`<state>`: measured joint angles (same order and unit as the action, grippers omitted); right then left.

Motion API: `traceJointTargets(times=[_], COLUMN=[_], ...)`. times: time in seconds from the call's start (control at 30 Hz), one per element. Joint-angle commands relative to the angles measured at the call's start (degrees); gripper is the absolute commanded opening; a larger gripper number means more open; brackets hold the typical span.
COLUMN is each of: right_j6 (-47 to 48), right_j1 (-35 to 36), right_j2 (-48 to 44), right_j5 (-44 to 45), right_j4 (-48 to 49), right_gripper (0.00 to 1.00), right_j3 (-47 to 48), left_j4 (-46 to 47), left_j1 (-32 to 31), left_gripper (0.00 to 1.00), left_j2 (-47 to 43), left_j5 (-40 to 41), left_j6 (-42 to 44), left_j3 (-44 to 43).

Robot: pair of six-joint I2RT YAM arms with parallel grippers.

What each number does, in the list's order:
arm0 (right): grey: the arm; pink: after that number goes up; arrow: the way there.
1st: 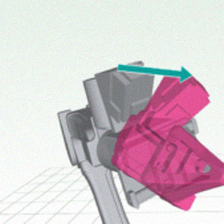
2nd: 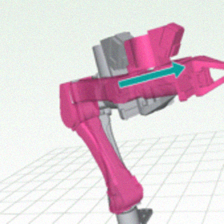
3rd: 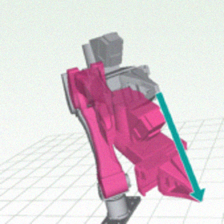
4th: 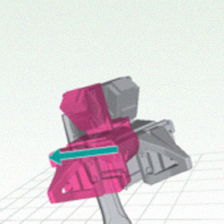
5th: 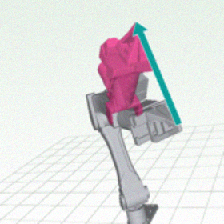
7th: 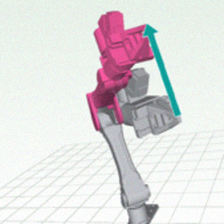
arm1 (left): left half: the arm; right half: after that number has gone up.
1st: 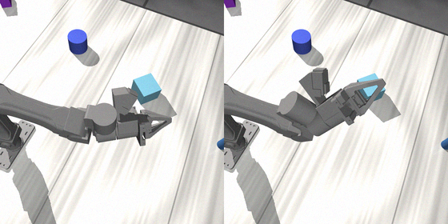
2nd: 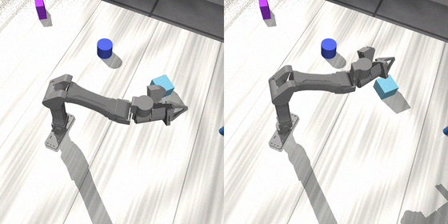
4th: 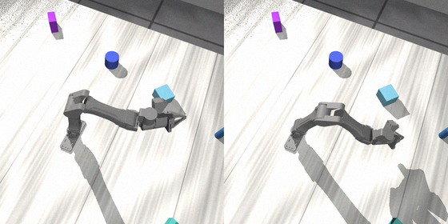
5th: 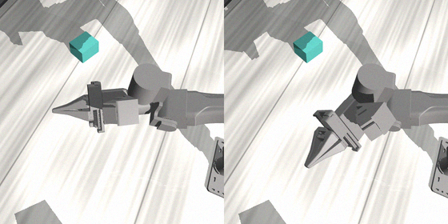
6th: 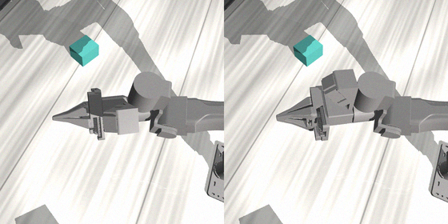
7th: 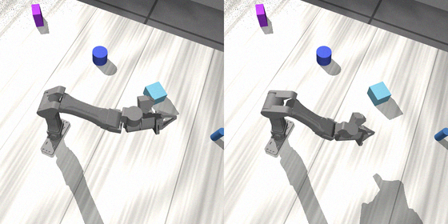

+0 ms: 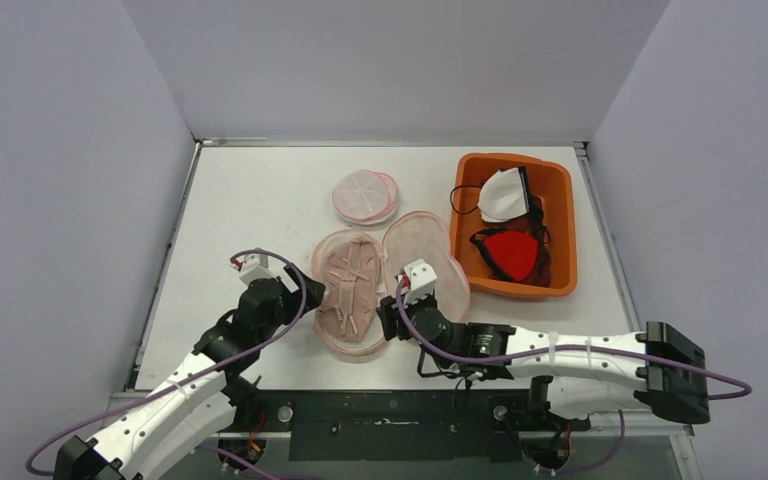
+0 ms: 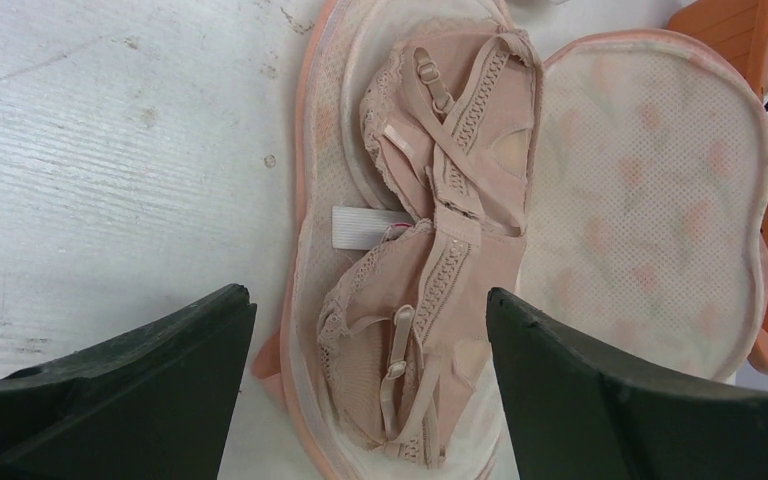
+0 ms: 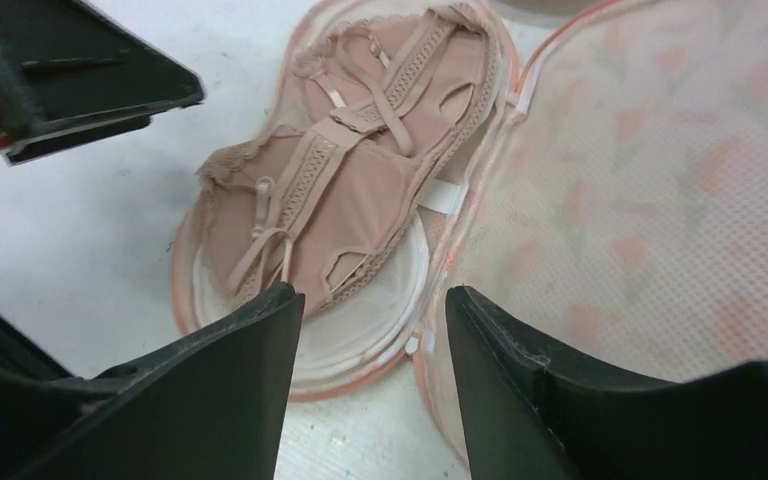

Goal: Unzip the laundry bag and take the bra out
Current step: Open the laundry bag at the center of the board.

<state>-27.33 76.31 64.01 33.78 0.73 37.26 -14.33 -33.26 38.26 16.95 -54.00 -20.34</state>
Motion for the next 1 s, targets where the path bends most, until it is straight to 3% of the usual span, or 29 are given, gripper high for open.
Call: traceJointTargets(times=[0.0,0.33,0.63,0.83,0.97], right_j6=[-0.2,-0.7,-4.8,-5.2,-5.9], right_j1=[-6.8,-7.7,-6.3,-1.9,-1.6], right_j2=[6.8,19.9,24.4,24.1,18.5], right_j5=[-12.8,-19.3,-22.2,-18.4,-15.6], right_j4=[13.0,21.8,25.5,22.4,17.2], right_gripper=[0.52,0.42,0.37,0.38,0.47], right_j3=[-2.5,-5.1,-9.4,-8.2,-6.8], left_j4=[-0.6,1.7,2.4,3.5,3.4], left_j1=[0.4,0.6,0.6,0.6,0.6], left_gripper=[0.84,0.83,0.75,0.7,0.68], left_j2=[-2.1,-3.1,-3.4,-1.0,-0.9], left_j5=[-1.7,-4.7,-7.6,-10.6,-11.6], left_j6=[-1.0,-1.1,1.5,2.8,3.6], left_j3=[0.7,2.3,-2.7,-5.7,-7.1])
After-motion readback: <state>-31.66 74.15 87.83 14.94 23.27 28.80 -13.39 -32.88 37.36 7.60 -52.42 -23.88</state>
